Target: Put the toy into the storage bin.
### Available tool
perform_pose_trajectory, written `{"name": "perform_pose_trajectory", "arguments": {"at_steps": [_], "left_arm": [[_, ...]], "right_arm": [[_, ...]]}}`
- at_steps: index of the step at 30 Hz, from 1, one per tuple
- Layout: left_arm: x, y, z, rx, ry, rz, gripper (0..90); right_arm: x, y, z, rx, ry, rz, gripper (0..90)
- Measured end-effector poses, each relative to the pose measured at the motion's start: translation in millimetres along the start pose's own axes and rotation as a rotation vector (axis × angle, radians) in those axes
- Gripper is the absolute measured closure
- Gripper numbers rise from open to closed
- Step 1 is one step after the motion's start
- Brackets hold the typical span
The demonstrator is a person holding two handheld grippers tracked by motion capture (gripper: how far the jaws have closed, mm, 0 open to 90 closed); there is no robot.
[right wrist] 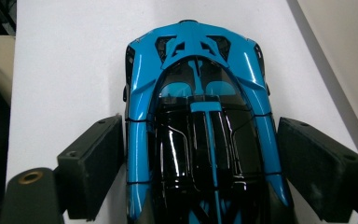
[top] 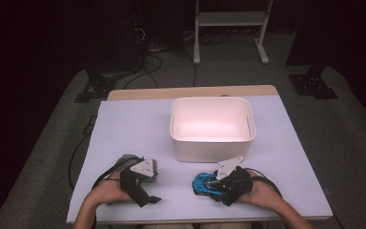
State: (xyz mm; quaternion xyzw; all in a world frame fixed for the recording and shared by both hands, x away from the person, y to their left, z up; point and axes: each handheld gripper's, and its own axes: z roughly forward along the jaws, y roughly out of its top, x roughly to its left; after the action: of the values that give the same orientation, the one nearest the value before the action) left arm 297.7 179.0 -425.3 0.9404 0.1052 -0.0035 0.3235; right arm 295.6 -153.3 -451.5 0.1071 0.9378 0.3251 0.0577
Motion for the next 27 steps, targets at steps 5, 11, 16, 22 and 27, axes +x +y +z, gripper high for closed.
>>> {"name": "perform_pose_trajectory", "arguments": {"at_steps": [5, 11, 16, 22, 27], "left_arm": [[-0.1, -0.3, -0.2, 0.003, -0.001, -0.001, 8.8], [-0.3, -0.4, -0.3, 0.001, -0.001, -0.001, 8.8], [-0.4, -0.4, 0.0, 0.004, -0.004, 0.0, 8.8], [-0.7, -0.2, 0.2, 0.005, -0.004, 0.0, 8.7], [-0.5, -0.2, 1.0, 0.007, -0.008, -0.001, 8.8]], "right_arm": [[0.5, -2.8, -2.0, -0.011, -0.009, 0.003, 15.0], [1.2, -3.7, -2.0, -0.012, -0.021, 0.001, 14.1], [1.2, -3.8, -2.0, -0.013, -0.023, -0.002, 13.9], [-5.1, -4.0, 0.3, -0.002, 0.006, 0.035, 12.1], [-5.9, -5.3, 0.5, -0.014, 0.013, 0.038, 12.0]]}}
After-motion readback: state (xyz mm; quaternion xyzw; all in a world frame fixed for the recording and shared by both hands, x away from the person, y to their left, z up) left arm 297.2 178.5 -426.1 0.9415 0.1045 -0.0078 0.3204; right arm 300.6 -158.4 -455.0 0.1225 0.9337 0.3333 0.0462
